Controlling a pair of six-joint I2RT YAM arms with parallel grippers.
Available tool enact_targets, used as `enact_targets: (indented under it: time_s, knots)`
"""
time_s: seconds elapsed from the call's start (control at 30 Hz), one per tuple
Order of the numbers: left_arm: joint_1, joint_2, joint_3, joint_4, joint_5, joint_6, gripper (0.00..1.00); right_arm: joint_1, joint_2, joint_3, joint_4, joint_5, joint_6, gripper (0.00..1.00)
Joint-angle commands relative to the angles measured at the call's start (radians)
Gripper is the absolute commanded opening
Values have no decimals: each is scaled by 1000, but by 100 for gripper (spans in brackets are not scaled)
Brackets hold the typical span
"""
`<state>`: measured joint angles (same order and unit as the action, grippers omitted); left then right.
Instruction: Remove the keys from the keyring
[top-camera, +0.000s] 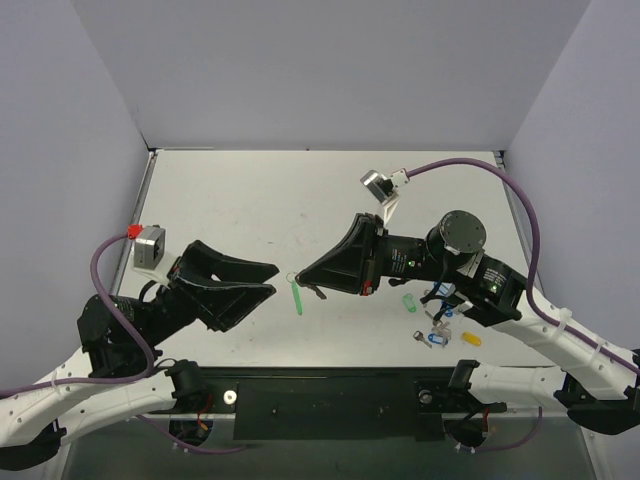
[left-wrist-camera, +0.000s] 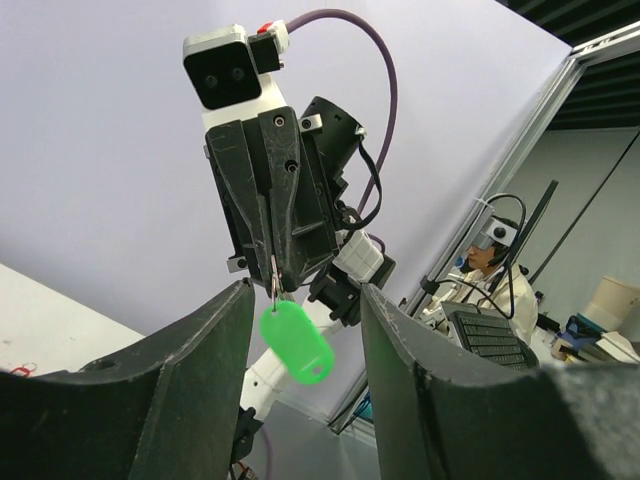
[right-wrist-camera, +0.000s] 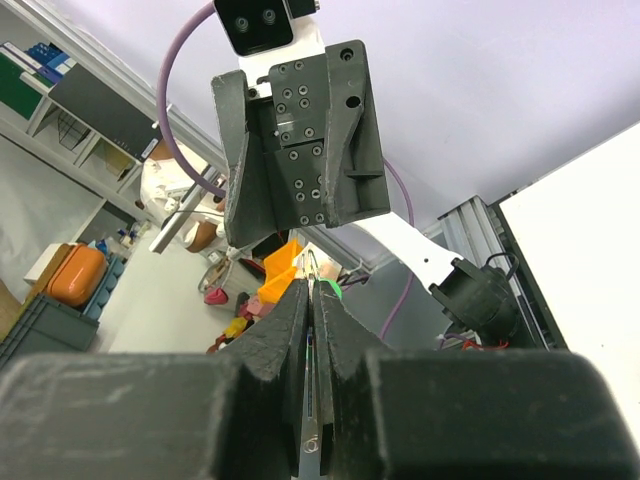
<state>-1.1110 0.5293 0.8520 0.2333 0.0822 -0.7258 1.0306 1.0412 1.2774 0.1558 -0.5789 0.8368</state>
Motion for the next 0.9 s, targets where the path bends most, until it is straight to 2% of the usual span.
enact_targets:
  time_s: [0.0, 0.53, 0.87]
  knots:
    - [-3, 9, -2, 61, -16, -11, 55, 11, -18, -4, 82, 4, -7, 0]
    - [-3, 69, 13, 77, 4, -17, 38, 14, -17, -1, 76, -1, -10, 0]
    - [-3, 61, 13, 70, -13, -18, 38, 16, -18, -7, 70, -2, -13, 0]
